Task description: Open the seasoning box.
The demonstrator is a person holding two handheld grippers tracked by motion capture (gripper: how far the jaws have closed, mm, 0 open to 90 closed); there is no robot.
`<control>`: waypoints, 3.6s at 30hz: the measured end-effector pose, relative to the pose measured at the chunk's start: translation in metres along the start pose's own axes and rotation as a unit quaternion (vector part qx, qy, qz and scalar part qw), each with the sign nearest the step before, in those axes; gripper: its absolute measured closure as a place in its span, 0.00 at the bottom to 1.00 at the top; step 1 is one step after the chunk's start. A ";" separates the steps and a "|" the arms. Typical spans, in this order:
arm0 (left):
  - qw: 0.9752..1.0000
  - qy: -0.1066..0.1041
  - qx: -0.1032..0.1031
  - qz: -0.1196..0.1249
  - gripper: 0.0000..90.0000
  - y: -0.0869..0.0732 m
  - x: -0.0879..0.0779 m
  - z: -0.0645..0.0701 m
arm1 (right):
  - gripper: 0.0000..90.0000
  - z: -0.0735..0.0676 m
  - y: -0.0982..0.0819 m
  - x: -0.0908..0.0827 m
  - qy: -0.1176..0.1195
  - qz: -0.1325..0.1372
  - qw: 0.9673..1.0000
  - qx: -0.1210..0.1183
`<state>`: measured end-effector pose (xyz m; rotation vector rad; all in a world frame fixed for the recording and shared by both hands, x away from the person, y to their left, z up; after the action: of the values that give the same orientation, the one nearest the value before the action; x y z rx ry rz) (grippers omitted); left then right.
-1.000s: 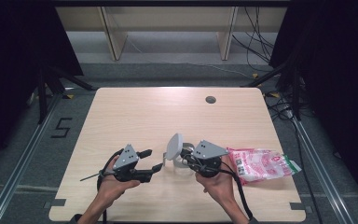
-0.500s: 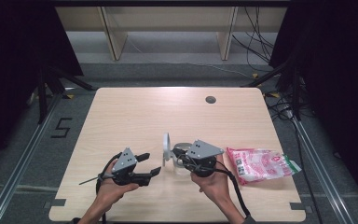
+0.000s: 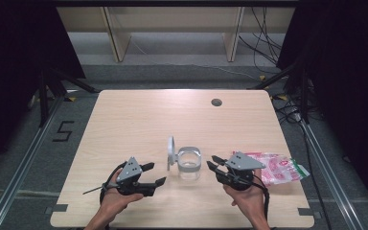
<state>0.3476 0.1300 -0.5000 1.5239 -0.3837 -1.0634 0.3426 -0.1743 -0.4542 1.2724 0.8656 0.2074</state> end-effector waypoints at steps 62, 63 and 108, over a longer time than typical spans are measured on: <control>0.999 0.017 -0.026 -0.021 0.33 -0.013 0.004 -0.006 | 0.28 0.090 -0.112 -0.110 -0.259 -0.023 0.921 0.290; 1.000 0.014 -0.011 -0.023 0.33 -0.013 0.004 -0.007 | 0.28 0.090 -0.110 -0.108 -0.252 -0.016 0.917 0.308; 0.999 0.017 -0.025 -0.022 0.33 -0.014 0.005 -0.004 | 0.82 0.136 -0.105 -0.053 -0.208 -0.061 0.929 0.300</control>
<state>0.3489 0.1322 -0.5154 1.5097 -0.2991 -1.0728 0.3643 -0.3410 -0.5192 1.7391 0.6498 -0.4509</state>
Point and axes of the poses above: each handheld gripper's, and its own axes: x roughly forward along the jaws, y roughly out of its top, z roughly to its right, the point moved 3 cm from there along x, roughly forward along the jaws, and after that the axes turned 1 degree about -y, right-handed, at the moved point
